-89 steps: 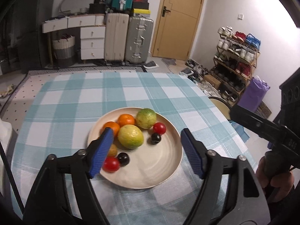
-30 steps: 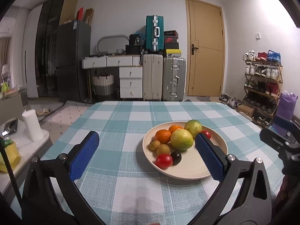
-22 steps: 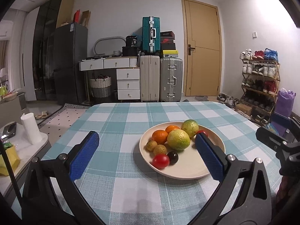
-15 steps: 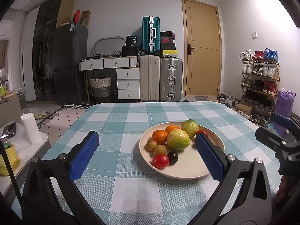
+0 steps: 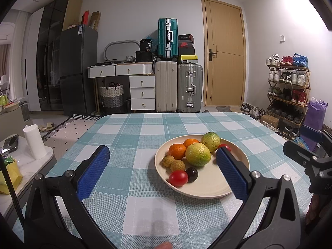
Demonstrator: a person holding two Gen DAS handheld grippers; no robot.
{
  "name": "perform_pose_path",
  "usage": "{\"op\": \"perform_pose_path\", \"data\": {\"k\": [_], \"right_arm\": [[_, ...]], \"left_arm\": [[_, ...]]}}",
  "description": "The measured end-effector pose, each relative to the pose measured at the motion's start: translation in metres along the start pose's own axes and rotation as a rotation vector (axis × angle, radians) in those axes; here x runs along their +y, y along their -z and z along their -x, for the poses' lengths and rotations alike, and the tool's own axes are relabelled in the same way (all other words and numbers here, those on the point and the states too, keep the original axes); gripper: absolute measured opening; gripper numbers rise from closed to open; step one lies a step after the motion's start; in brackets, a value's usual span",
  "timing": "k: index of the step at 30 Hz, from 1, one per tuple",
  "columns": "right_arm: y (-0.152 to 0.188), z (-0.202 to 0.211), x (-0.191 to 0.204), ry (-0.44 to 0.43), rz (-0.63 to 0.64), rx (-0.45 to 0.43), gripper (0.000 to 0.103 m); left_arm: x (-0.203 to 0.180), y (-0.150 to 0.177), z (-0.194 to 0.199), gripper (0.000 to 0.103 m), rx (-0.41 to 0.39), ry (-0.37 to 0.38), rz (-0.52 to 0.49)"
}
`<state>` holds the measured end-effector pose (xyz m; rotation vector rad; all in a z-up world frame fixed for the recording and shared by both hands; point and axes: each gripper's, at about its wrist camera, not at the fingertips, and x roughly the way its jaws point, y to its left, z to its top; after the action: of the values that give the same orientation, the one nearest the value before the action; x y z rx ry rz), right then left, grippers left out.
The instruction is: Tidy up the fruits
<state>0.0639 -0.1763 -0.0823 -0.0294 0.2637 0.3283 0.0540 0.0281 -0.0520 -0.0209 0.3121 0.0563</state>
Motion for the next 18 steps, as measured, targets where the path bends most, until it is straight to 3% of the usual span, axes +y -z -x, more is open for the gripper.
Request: {"op": "perform_pose_path", "data": {"k": [18], "right_arm": [[-0.0004,0.0002,-0.0008,0.000,0.000,0.000,0.103]], "left_arm": [[0.0010,0.0002,-0.0007,0.102,0.000,0.001,0.000]]}}
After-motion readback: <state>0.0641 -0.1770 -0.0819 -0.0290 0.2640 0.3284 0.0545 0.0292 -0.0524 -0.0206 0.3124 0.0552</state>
